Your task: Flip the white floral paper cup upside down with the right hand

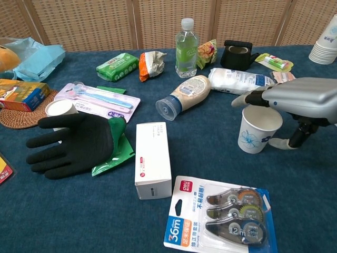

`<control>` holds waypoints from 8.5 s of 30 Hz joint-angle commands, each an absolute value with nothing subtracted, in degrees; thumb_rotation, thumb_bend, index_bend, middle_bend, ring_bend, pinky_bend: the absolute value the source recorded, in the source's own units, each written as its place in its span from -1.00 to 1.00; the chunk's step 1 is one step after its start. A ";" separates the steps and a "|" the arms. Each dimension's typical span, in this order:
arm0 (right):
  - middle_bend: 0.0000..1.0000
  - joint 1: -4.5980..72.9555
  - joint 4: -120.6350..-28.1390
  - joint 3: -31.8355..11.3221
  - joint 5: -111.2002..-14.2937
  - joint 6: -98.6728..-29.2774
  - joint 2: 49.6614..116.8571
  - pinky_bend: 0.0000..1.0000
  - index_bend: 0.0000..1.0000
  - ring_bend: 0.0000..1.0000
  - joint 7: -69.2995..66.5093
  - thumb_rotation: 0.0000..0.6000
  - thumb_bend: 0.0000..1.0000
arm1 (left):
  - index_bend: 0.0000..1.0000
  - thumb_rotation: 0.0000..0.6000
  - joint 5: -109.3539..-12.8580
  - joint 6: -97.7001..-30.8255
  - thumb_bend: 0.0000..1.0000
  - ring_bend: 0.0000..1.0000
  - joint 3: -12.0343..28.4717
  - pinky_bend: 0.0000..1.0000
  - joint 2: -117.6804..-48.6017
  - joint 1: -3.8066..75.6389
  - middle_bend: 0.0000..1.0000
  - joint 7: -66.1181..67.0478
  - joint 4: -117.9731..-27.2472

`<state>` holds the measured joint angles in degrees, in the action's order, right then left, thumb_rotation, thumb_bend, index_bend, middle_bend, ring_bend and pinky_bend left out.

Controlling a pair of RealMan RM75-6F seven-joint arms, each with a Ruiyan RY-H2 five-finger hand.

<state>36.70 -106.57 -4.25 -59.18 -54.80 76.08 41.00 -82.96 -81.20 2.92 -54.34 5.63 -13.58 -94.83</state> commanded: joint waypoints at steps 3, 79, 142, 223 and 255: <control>-1.00 37.37 -105.96 -3.96 -58.65 -54.98 76.09 -0.63 -1.00 -1.00 40.56 1.00 -0.16 | -0.95 1.00 -83.03 -81.26 -0.06 -0.96 2.93 -1.00 -54.45 5.61 -0.89 -13.64 -94.68; -0.94 37.67 -82.59 -5.64 -85.38 -39.63 76.02 -1.00 -0.87 -1.00 -43.74 1.00 -0.19 | -0.95 1.00 -83.91 -83.27 -0.06 -0.96 3.13 -1.00 -53.95 4.85 -0.89 -13.19 -95.74; -1.00 39.76 -101.54 -0.27 -54.60 -63.88 83.10 -1.00 -0.84 -1.00 54.06 1.00 -0.15 | -0.95 1.00 -84.28 -83.20 -0.06 -0.96 3.14 -1.00 -55.27 4.98 -0.89 -16.52 -92.66; -1.00 36.78 -81.85 -7.33 -85.16 -40.78 78.40 -1.00 -0.45 -1.00 -41.62 1.00 -0.16 | -0.95 1.00 -84.40 -84.34 -0.06 -0.96 3.07 -1.00 -53.94 4.09 -0.90 -15.75 -94.40; -1.00 29.53 -91.86 -9.03 -77.42 -65.89 70.81 -1.00 -0.80 -1.00 -3.65 1.00 -0.02 | -0.95 1.00 -84.71 -85.59 -0.06 -0.97 2.47 -1.00 -53.93 2.92 -0.90 -14.74 -94.26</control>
